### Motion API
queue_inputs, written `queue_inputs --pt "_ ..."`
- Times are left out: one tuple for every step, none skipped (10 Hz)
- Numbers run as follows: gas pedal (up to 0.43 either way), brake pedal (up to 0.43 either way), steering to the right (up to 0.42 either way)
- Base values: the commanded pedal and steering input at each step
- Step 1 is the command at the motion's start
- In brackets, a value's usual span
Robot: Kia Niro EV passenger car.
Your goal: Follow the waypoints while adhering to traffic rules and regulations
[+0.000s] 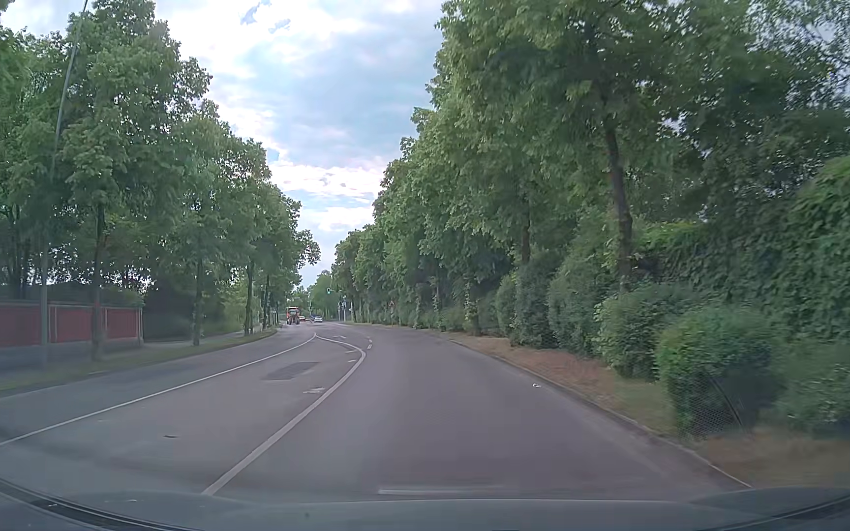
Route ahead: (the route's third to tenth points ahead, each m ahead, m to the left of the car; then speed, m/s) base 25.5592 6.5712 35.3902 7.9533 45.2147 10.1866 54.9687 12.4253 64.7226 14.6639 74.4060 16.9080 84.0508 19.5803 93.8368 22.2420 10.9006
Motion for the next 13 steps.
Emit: queue_inputs --pt "0.177 0.018 -0.03" --pt "0.177 0.018 -0.03" --pt "0.177 0.018 -0.03" --pt "0.177 0.018 -0.03" --pt "0.177 0.018 -0.029" --pt "0.177 0.018 -0.029" --pt "0.177 0.018 -0.028" --pt "0.177 0.018 -0.027" --pt "0.177 0.018 -0.026" --pt "0.177 0.018 -0.026" --pt "0.177 0.018 -0.025" --pt "0.169 0.018 -0.024" --pt "0.169 0.018 -0.023"
